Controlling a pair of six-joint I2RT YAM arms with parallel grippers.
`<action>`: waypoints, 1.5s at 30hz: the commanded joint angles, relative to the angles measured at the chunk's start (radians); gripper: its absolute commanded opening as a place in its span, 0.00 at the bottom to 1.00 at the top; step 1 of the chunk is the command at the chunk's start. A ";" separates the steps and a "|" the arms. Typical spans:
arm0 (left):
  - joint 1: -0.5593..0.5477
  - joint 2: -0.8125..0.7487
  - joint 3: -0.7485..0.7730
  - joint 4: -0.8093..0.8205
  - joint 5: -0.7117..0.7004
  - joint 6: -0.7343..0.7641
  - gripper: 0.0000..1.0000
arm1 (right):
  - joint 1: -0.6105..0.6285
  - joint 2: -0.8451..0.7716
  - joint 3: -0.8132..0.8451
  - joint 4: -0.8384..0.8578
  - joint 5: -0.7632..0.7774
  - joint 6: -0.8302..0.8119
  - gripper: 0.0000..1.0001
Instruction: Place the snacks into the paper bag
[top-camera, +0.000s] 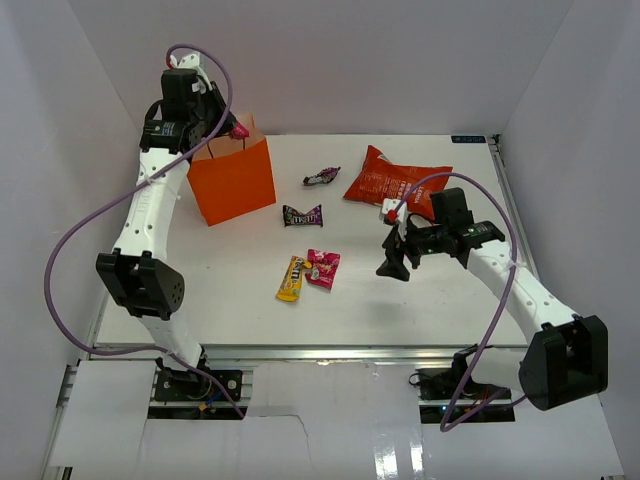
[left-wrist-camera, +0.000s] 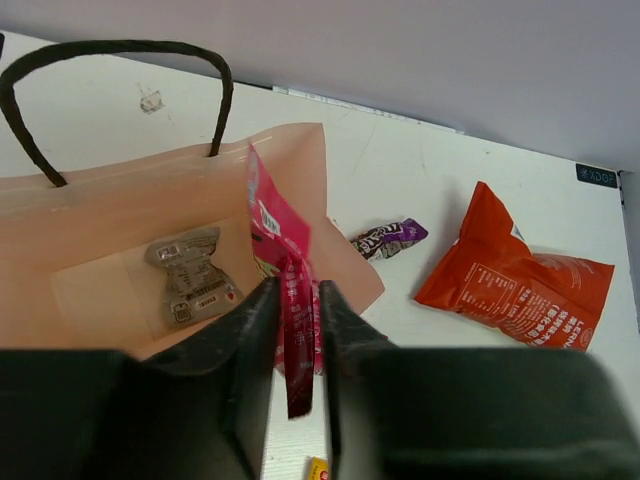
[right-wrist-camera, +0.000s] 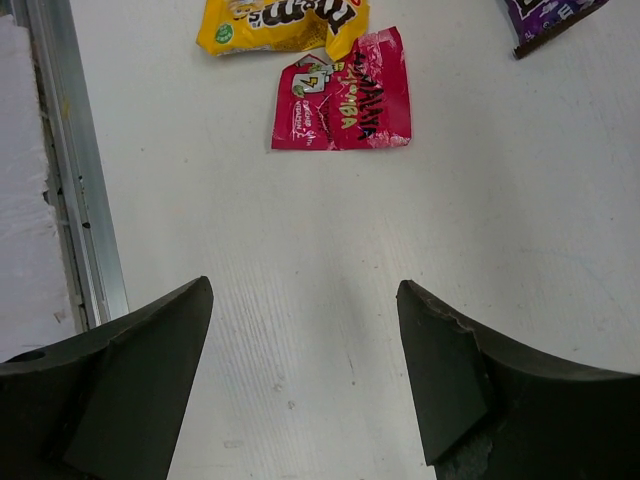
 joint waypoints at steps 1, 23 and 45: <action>0.007 -0.039 -0.005 0.005 -0.006 -0.007 0.37 | -0.003 0.015 0.001 0.030 -0.031 0.022 0.80; 0.027 -0.865 -0.738 0.384 0.045 -0.106 0.98 | 0.320 0.427 0.226 0.174 0.407 0.825 0.74; 0.023 -1.139 -1.631 0.521 0.433 -0.588 0.98 | 0.397 0.763 0.391 0.211 0.669 0.967 0.68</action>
